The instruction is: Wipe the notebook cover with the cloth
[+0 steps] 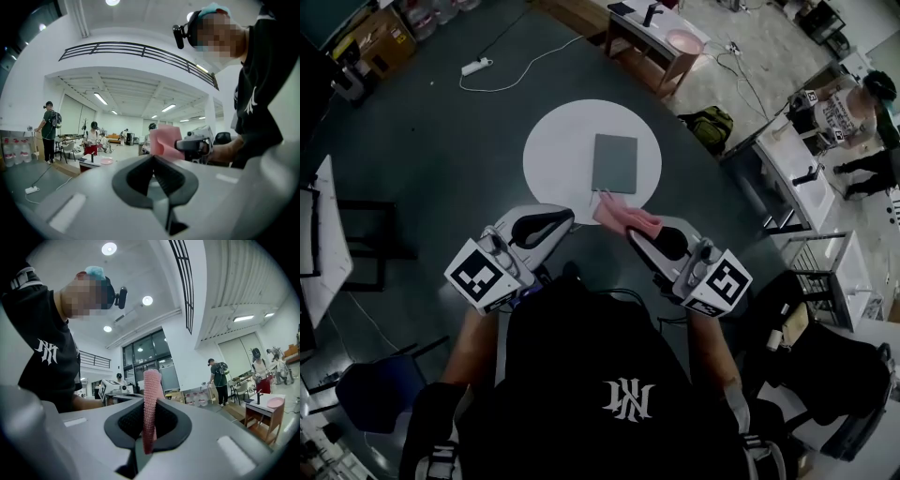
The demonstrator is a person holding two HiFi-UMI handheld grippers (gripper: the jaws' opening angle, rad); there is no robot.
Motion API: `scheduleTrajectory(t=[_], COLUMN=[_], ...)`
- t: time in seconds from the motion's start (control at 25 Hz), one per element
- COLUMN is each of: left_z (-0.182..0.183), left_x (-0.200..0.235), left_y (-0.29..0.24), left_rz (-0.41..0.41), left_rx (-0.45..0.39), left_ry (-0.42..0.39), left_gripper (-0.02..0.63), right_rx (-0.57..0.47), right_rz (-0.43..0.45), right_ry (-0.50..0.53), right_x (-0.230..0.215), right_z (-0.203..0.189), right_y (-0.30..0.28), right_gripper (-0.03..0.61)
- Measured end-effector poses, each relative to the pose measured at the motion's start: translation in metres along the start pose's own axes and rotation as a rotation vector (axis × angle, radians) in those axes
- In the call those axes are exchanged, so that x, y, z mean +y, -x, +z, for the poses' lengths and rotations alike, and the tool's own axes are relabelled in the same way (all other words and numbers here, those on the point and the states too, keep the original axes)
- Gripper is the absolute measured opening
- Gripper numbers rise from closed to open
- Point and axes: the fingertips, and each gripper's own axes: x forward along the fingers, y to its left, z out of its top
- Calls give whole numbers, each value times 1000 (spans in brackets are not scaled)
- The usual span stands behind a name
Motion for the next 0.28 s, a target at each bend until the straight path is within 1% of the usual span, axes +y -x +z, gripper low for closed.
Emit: scheduleTrajectory(t=[0.12, 0.28], left_z=[1, -4], left_x=[-31, -70], left_y=[-7, -23], left_rz=[-17, -58], left_rx=[22, 26], left_ry=[15, -59], left_gripper=[3, 3], right_rx=[-23, -84], right_rz=[23, 13], right_ry=[-1, -70], right_x=[19, 35], right_z=[8, 8], right_y=[23, 66], right_gripper=[12, 12])
